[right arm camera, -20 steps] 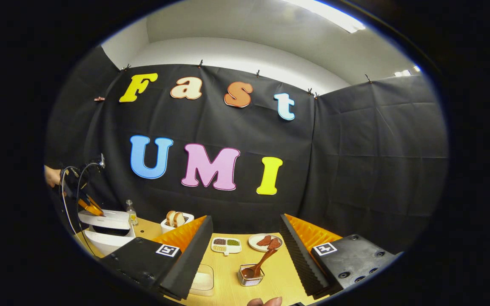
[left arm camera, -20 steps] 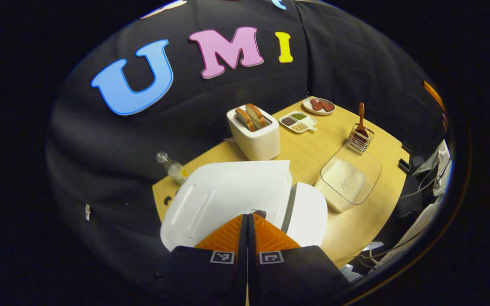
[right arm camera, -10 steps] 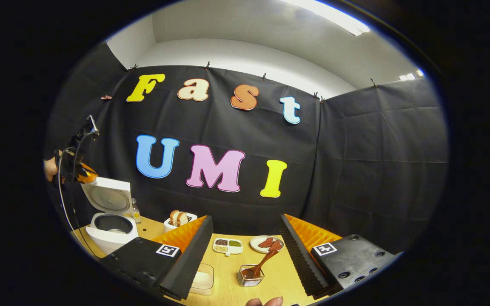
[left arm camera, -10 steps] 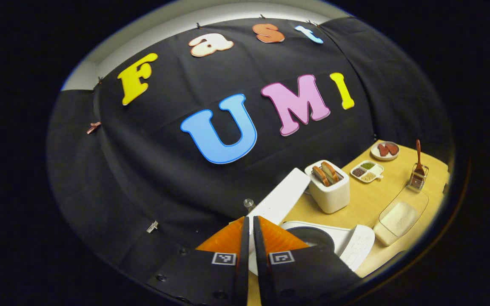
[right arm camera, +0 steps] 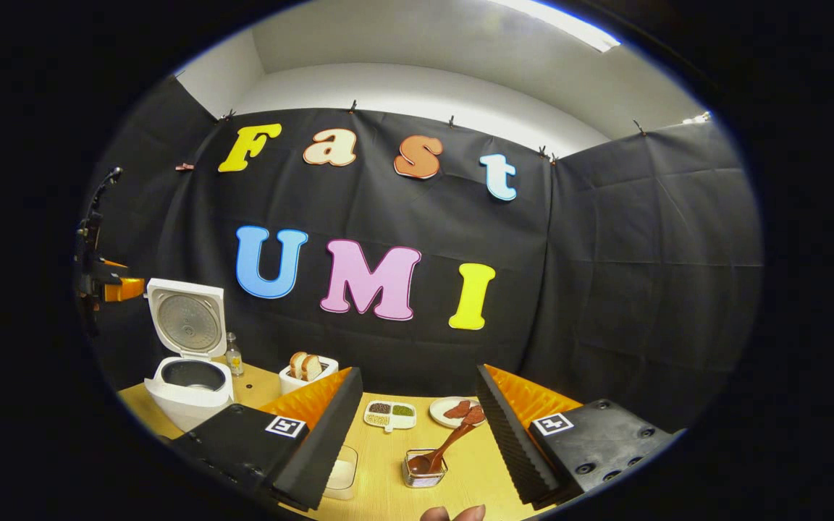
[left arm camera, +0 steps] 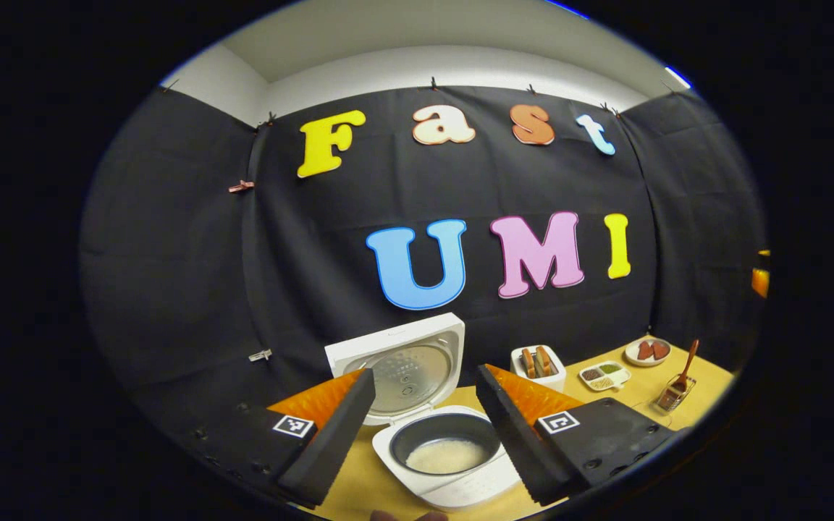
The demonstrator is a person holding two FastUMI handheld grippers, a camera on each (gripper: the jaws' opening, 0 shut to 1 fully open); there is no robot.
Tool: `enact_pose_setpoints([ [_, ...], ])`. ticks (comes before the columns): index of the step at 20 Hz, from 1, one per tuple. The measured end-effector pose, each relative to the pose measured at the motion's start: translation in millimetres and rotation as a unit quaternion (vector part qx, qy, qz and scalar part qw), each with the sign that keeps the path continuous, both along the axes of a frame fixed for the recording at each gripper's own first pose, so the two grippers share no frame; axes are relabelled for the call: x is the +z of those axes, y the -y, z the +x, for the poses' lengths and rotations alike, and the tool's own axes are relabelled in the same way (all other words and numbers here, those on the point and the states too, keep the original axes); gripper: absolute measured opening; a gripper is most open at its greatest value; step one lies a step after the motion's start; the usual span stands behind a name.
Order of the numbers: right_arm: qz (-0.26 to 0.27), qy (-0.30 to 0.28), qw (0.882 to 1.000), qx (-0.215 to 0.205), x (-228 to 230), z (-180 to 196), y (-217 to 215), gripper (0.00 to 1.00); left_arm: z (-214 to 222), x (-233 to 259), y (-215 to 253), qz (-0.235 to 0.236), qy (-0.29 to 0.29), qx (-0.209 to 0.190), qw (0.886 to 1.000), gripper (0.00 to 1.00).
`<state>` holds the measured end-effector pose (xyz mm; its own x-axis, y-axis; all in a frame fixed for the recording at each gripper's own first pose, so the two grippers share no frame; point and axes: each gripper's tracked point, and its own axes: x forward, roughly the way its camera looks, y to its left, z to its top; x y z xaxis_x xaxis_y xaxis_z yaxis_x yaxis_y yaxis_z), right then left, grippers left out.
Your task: Close the left gripper, press the button to open the rice cooker; take a wooden spoon from the chopstick holder with the right hand, scoop a spoonful of rice and pour it into the rice cooker, then put the wooden spoon back into the chopstick holder.
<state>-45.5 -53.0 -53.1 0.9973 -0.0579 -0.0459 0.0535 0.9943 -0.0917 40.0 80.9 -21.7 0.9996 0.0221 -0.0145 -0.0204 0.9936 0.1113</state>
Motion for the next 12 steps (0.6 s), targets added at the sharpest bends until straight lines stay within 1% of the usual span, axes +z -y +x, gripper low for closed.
enact_pose_setpoints([
  [2,0.007,-0.012,1.000,0.002,-10.1,8.2,12.0,0.97,-18.5,7.1,9.6,-0.008,0.017,0.005,1.000,0.96],
  [4,0.008,-0.029,1.000,0.008,-25.8,15.3,23.5,0.97,-31.1,12.4,17.5,-0.005,0.025,0.020,0.999,0.96],
  [7,0.009,-0.061,0.998,0.015,-56.1,26.1,45.4,0.98,-46.1,18.6,38.6,-0.016,0.026,0.033,0.999,0.97],
  [9,0.021,-0.088,0.996,0.021,-80.0,33.3,58.7,0.98,-53.3,15.4,53.5,-0.025,0.022,0.033,0.999,0.97],
  [12,0.045,-0.138,0.989,0.034,-124.2,46.3,75.4,0.98,-56.1,11.5,67.6,-0.014,0.011,0.038,0.999,0.96],
])
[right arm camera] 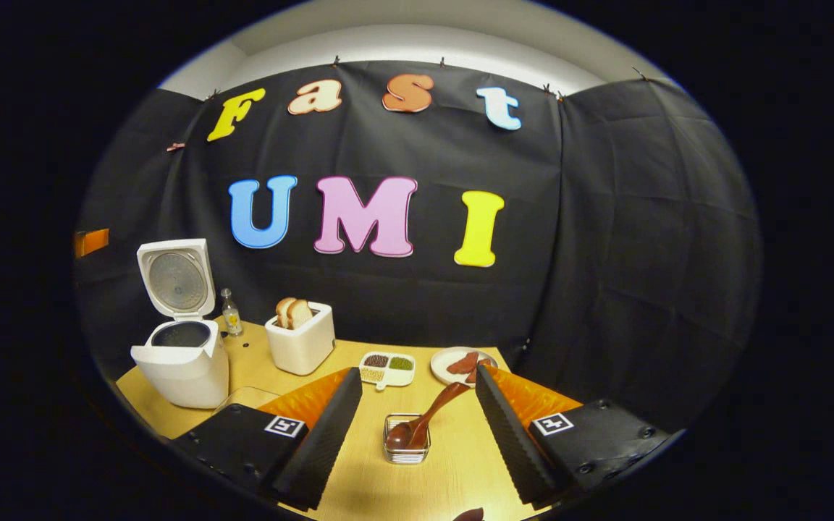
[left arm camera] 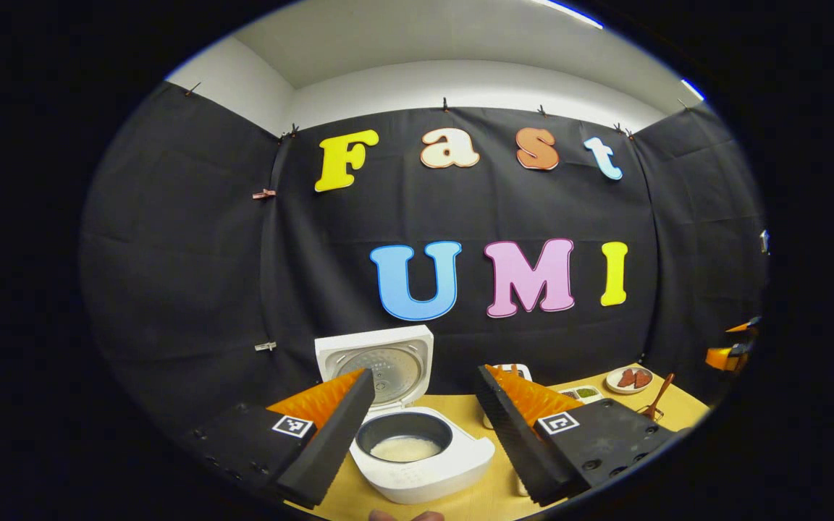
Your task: Close the left gripper, press the button to open the rice cooker; take a wooden spoon from the chopstick holder with the right hand, scoop a spoonful of rice and pour it into the rice cooker, then put the wooden spoon back into the chopstick holder.
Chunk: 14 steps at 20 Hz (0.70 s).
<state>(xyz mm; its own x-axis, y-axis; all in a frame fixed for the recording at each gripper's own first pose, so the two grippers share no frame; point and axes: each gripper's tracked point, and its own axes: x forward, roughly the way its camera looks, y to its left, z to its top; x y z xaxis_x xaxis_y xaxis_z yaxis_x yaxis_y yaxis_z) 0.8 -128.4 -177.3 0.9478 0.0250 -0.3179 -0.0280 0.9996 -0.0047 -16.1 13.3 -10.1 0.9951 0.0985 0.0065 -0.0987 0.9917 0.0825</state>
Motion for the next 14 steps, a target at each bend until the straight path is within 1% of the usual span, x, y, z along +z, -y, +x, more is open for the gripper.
enact_pose_setpoints([
  [3,0.035,-0.035,0.999,0.019,-36.5,15.6,10.6,0.98,-1.5,-3.1,20.2,-0.004,-0.009,-0.001,1.000,0.97],
  [6,0.080,-0.071,0.994,0.020,-74.7,28.7,19.4,0.96,-3.7,-5.8,28.8,-0.002,-0.016,0.014,1.000,0.97],
  [9,0.103,-0.102,0.989,0.025,-113.5,41.1,23.6,0.96,-6.2,-7.7,41.8,-0.005,-0.021,0.022,1.000,0.96],
  [12,0.120,-0.132,0.983,0.032,-152.6,56.1,21.1,0.90,-6.9,-12.7,48.7,-0.006,-0.031,0.040,0.999,0.97],
  [13,0.127,-0.139,0.981,0.034,-163.2,60.2,20.9,0.90,-8.0,-13.0,50.7,-0.008,-0.034,0.047,0.998,0.97],
  [14,0.131,-0.147,0.980,0.036,-174.5,66.0,20.3,0.88,-8.6,-14.0,53.7,-0.010,-0.037,0.052,0.998,0.97],
])
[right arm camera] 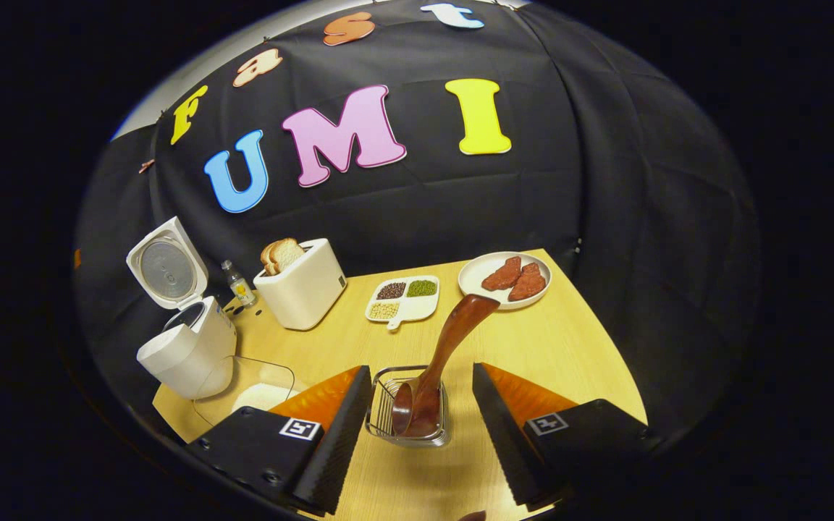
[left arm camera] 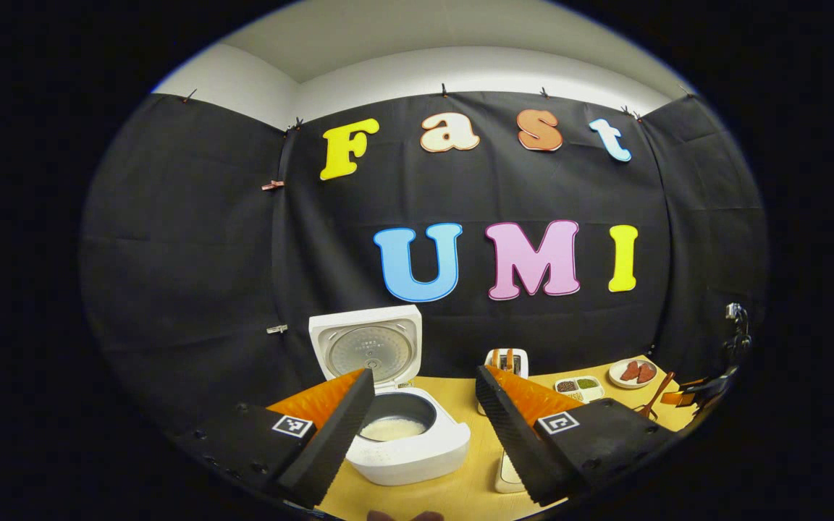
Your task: Close the left gripper, press the button to open the rice cooker; take a wooden spoon from the chopstick holder with the right hand, scoop a spoonful of rice and pour it into the rice cooker, then put the wooden spoon back into the chopstick holder.
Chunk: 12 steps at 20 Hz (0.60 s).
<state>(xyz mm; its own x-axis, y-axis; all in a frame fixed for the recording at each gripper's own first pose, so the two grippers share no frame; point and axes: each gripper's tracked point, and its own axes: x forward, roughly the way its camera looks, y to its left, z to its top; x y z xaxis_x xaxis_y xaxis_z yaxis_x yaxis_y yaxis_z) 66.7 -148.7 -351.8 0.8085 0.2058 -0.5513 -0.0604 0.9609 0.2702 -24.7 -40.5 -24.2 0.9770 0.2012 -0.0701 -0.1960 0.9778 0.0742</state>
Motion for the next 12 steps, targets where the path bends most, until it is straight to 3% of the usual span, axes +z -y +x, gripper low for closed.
enact_pose_setpoints([
  [4,0.020,-0.005,1.000,-0.009,-22.4,27.3,8.6,0.76,-3.5,-1.9,4.7,0.006,-0.014,0.027,1.000,0.97],
  [7,0.031,-0.010,0.999,-0.006,-37.4,38.3,7.8,0.76,-6.5,-6.1,6.5,0.003,-0.024,0.046,0.999,0.97],
  [10,0.044,-0.010,0.999,0.022,-41.9,40.5,-5.4,0.50,-9.2,-7.2,5.8,-0.006,-0.030,0.058,0.998,0.97],
  [11,0.042,-0.013,0.998,0.034,-44.6,35.9,-9.1,0.50,-9.7,-8.0,3.0,-0.008,-0.032,0.063,0.997,0.97],
  [12,0.033,-0.017,0.999,0.039,-49.2,34.3,-8.6,0.41,-10.9,-9.4,2.1,-0.010,-0.035,0.068,0.997,0.97],
])
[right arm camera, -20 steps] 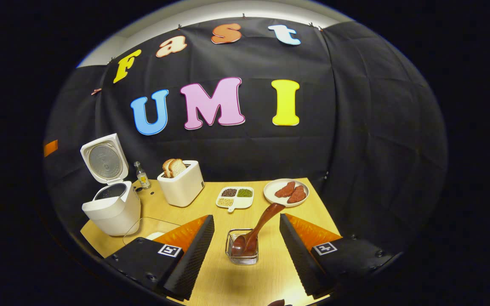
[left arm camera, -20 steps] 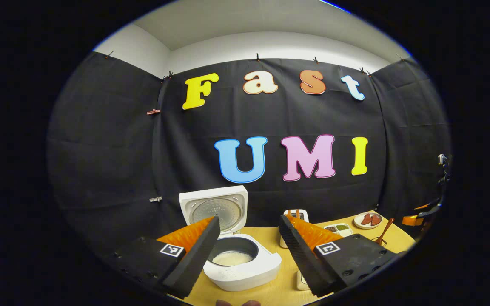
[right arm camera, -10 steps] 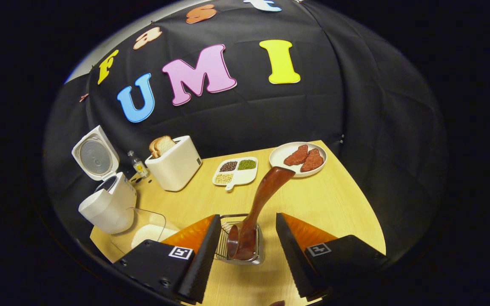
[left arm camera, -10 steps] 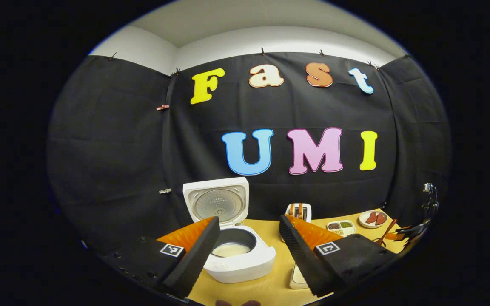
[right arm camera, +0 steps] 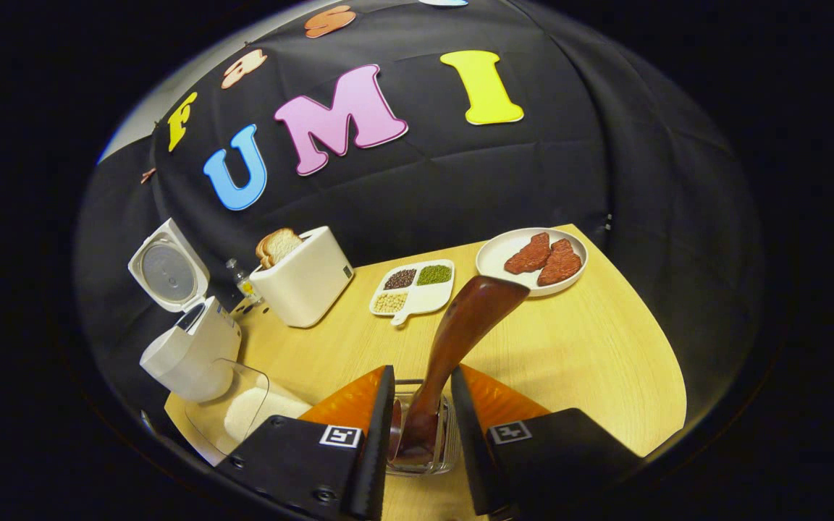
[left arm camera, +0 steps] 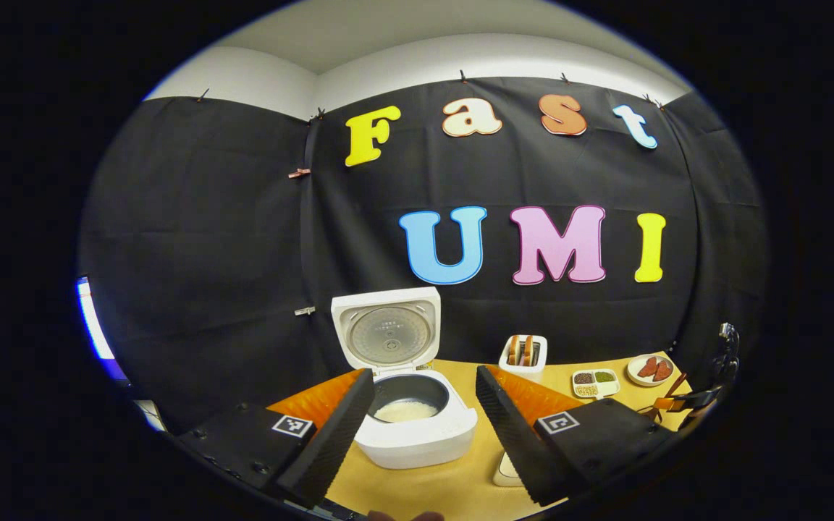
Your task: Close the left gripper, press the button to open the rice cooker; take a wooden spoon from the chopstick holder with the right hand, scoop a spoonful of rice and pour it into the rice cooker, then put the wooden spoon back into the chopstick holder.
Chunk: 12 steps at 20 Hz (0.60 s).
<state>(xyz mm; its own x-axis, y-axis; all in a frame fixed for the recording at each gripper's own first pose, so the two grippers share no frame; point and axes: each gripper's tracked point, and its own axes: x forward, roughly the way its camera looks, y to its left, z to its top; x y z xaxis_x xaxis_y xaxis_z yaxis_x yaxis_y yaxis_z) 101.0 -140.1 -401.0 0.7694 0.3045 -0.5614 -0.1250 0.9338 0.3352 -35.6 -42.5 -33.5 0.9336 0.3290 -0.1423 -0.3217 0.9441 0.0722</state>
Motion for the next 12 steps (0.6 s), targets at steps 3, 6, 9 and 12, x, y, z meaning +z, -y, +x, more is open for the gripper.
enact_pose_setpoints([
  [3,0.014,0.009,1.000,-0.012,9.2,-0.3,5.1,0.30,-6.2,-1.2,-4.0,-0.008,-0.002,0.011,1.000,0.97],
  [6,0.024,0.019,1.000,0.000,12.2,-8.9,-3.6,0.18,-8.5,-2.7,-7.2,-0.008,-0.004,0.018,1.000,0.97],
  [9,0.036,0.015,0.999,0.010,12.1,-13.7,-5.3,0.11,-8.9,-1.7,-7.5,-0.007,-0.003,0.020,1.000,0.97],
  [12,0.059,0.014,0.998,-0.012,23.8,-6.8,5.6,0.11,-10.7,-2.7,-8.3,-0.008,-0.002,0.018,1.000,0.97],
])
